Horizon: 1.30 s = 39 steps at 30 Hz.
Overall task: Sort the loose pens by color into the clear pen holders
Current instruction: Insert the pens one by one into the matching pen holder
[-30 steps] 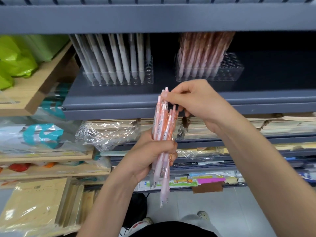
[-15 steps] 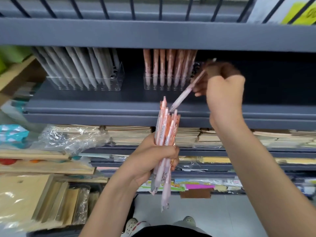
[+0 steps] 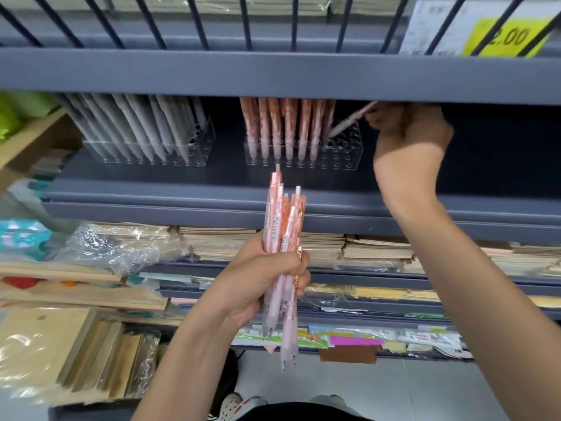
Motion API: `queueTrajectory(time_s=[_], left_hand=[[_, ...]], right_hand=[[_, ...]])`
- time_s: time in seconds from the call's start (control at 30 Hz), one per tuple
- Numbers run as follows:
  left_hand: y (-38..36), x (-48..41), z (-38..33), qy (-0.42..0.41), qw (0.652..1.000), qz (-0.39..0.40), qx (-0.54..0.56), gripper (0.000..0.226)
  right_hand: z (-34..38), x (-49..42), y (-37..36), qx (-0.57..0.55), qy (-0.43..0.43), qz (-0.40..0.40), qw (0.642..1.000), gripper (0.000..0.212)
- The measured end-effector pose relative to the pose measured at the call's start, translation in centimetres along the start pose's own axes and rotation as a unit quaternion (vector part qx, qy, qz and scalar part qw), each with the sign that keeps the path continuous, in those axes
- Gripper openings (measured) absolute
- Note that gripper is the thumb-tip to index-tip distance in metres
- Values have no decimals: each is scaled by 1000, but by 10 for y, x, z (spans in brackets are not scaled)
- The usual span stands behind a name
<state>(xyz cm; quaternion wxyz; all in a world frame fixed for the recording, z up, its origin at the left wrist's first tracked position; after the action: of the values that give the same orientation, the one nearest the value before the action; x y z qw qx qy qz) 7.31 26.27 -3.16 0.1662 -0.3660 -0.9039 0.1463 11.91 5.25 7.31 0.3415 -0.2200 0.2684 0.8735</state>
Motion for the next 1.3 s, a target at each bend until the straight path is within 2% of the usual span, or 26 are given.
queueTrajectory(time_s=[0.07, 0.13, 0.27, 0.57, 0.67, 0.8, 0.87, 0.97, 1.07, 1.17, 1.23, 1.3], left_hand=[[2, 2, 0, -2, 1000, 0, 1, 30], [4, 5, 0, -3, 1000, 0, 0, 28], [5, 8, 1, -3, 1000, 7, 0, 29], [6, 9, 6, 8, 1000, 13, 12, 33], [7, 10, 7, 11, 1000, 14, 22, 31], [10, 10, 6, 12, 999, -6, 41, 26], [14, 10, 6, 8, 998, -30, 50, 26], [20, 10, 4, -14, 994, -69, 84, 27], [24, 9, 2, -34, 991, -93, 95, 28], [27, 7, 1, -57, 987, -125, 89, 23], [28, 6, 1, -65, 983, -145, 91, 22], [27, 7, 1, -68, 981, -156, 93, 22]], right_hand=[[4, -9, -8, 86, 12, 41, 995, 37], [13, -15, -16, 158, 43, 69, 984, 35], [20, -24, -29, 159, 23, 136, 978, 35], [22, -29, -38, 199, -14, 170, 965, 41], [21, -27, -39, 164, -31, 167, 972, 37], [17, -18, -27, 66, -90, 126, 986, 22], [17, 3, -12, 20, -105, 126, 986, 24], [18, 65, 11, -63, -155, 199, 966, 28], [21, 137, 21, -111, -237, 299, 918, 31], [25, 193, 17, -138, -294, 350, 879, 34], [27, 216, 13, -111, -293, 353, 881, 36], [27, 225, 11, -57, -258, 341, 902, 41]])
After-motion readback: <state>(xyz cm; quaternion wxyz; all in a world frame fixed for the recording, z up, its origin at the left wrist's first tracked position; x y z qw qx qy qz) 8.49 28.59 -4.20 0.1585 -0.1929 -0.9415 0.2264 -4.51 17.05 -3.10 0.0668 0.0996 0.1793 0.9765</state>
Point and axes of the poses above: each hand's wrist, its own x-axis away from the middle knuckle, its own y-axis out of the back of the hand, z = x × y, the point moved 5 cm from there along -x, towards the middle knuckle, and after that the axes turned 7 degrees about z, right-handed, at the moved point
